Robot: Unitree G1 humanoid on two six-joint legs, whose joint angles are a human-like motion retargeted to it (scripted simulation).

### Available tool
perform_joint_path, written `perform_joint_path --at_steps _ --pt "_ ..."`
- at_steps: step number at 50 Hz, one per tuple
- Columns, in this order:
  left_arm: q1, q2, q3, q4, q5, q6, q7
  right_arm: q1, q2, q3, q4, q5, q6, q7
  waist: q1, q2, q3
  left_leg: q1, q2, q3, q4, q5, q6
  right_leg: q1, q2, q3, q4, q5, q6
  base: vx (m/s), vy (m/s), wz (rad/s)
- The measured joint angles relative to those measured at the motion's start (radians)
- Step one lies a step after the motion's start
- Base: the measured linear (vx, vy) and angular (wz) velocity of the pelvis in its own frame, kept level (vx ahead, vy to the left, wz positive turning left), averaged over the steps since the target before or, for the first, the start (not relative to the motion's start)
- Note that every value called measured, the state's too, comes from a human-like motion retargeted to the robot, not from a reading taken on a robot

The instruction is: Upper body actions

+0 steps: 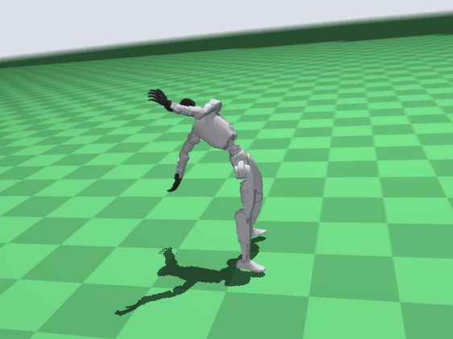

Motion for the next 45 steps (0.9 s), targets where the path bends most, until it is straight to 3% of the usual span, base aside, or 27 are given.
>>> perform_joint_path --at_steps 2,4,8,13,17,18,20,22,23,25,27,30,37,43,45 --pt "-0.261 0.26 0.148 0.378 -0.009 0.049 -0.033 0.0 -0.235 0.0 -0.081 0.034 -0.056 -0.241 -0.049 0.0 0.0 -0.064 0.042 -0.077 0.226 -0.111 0.0 0.081 0.03 -0.031 -0.011 -0.01 0.002 -0.08 0.05 0.8" --pt "-0.413 0.357 0.199 0.6 0.009 0.054 -0.113 0.0 -0.342 0.0 -0.131 0.113 -0.117 -0.324 -0.049 0.0 0.0 -0.051 0.084 -0.082 0.301 -0.154 0.0 0.119 0.062 -0.012 -0.016 -0.012 -0.004 -0.02 -0.02 -0.16" --pt "-0.554 0.413 0.211 0.76 0.026 0.033 -0.196 0.0 -0.492 0.0 -0.175 0.19 -0.143 -0.377 -0.049 0.0 0.0 0.038 0.138 -0.061 0.307 -0.161 0.0 0.179 0.111 0.025 -0.005 -0.018 -0.02 -0.13 -0.1 -0.2" --pt "-0.735 0.444 0.206 0.84 0.037 -0.004 -0.254 0.0 -0.741 -0.026 -0.281 0.262 -0.155 -0.549 -0.049 0.0 0.0 0.208 0.201 -0.008 0.268 -0.146 0.0 0.28 0.171 0.068 0.003 -0.017 -0.035 -0.21 -0.13 -0.21" --pt "-0.919 0.431 0.175 0.856 0.115 0.011 -0.354 0.0 -0.796 -0.263 -0.373 0.295 -0.211 -0.599 -0.049 0.0 0.0 0.318 0.234 0.056 0.212 -0.129 0.0 0.31 0.202 0.11 0.0 -0.011 -0.047 -0.35 -0.08 -0.53" --pt "-0.932 0.428 0.166 0.854 0.121 0.012 -0.36 0.0 -0.796 -0.287 -0.383 0.296 -0.215 -0.603 -0.049 0.0 0.0 0.335 0.231 0.076 0.219 -0.141 0.0 0.313 0.194 0.126 0.002 -0.018 -0.043 -0.37 0.1 -0.69" --pt "-1.098 0.413 0.147 0.837 0.153 0.049 -0.403 0.0 -0.796 -0.501 -0.443 0.304 -0.287 -0.61 -0.049 0.0 0.0 0.372 0.274 0.097 0.169 -0.115 0.0 0.298 0.247 0.14 0.002 0.004 -0.061 -0.51 0.22 -0.49" --pt "-1.169 0.403 0.123 0.819 0.162 0.054 -0.418 0.0 -0.796 -0.582 -0.464 0.311 -0.307 -0.614 -0.049 0.0 0.0 0.403 0.279 0.136 0.174 -0.129 0.0 0.294 0.246 0.165 0.004 -0.004 -0.06 -0.46 0.22 -0.75" --pt "-1.275 0.391 0.102 0.801 0.169 0.069 -0.437 0.0 -0.796 -0.692 -0.48 0.317 -0.344 -0.608 -0.049 0.0 0.0 0.413 0.306 0.148 0.149 -0.112 0.0 0.276 0.278 0.174 0.006 0.012 -0.07 -0.47 0.17 -0.68" --pt "-1.352 0.379 0.076 0.781 0.177 0.072 -0.451 0.0 -0.796 -0.767 -0.496 0.326 -0.363 -0.609 -0.049 0.0 0.0 0.444 0.309 0.186 0.151 -0.125 0.0 0.271 0.277 0.204 0.009 0.006 -0.067 -0.39 0.21 -0.86" --pt "-1.526 0.345 0.031 0.729 0.198 0.096 -0.489 0.0 -0.796 -0.947 -0.488 0.363 -0.424 -0.567 -0.049 0.0 0.0 0.484 0.358 0.242 0.104 -0.091 0.0 0.235 0.335 0.235 0.019 0.037 -0.08 -0.44 0.18 -0.94" --pt "-1.539 0.315 -0.09 0.581 0.24 0.082 -0.561 0.0 -0.796 -1.095 -0.467 0.408 -0.481 -0.509 -0.049 0.0 0.0 0.555 0.398 0.355 0.081 -0.077 0.0 0.203 0.378 0.285 0.03 0.062 -0.08 -0.39 0.23 -1.16" --pt "-1.539 0.273 -0.364 0.24 0.387 0.058 -0.655 0.0 -0.796 -1.315 -0.359 0.523 -0.524 -0.484 -0.049 0.0 0.0 0.735 0.422 0.571 0.027 -0.066 0.0 0.166 0.46 0.403 0.055 0.094 -0.083 -0.31 0.21 -1.19" --pt "-1.539 0.122 -0.601 0.037 0.483 0.067 -0.665 0.0 -0.796 -1.442 -0.256 0.612 -0.557 -0.449 -0.049 0.0 0.0 0.922 0.366 0.763 -0.084 -0.033 0.0 0.166 0.52 0.511 0.076 0.113 -0.081 -0.25 0.33 -1.15" --pt "-1.539 0.051 -0.737 0.003 0.515 0.079 -0.651 -0.025 -0.796 -1.464 -0.183 0.635 -0.56 -0.448 -0.049 0.0 0.0 0.969 0.383 0.815 -0.149 0.01 0.0 0.145 0.584 0.518 0.076 0.141 -0.094 -0.18 0.39 -0.58"
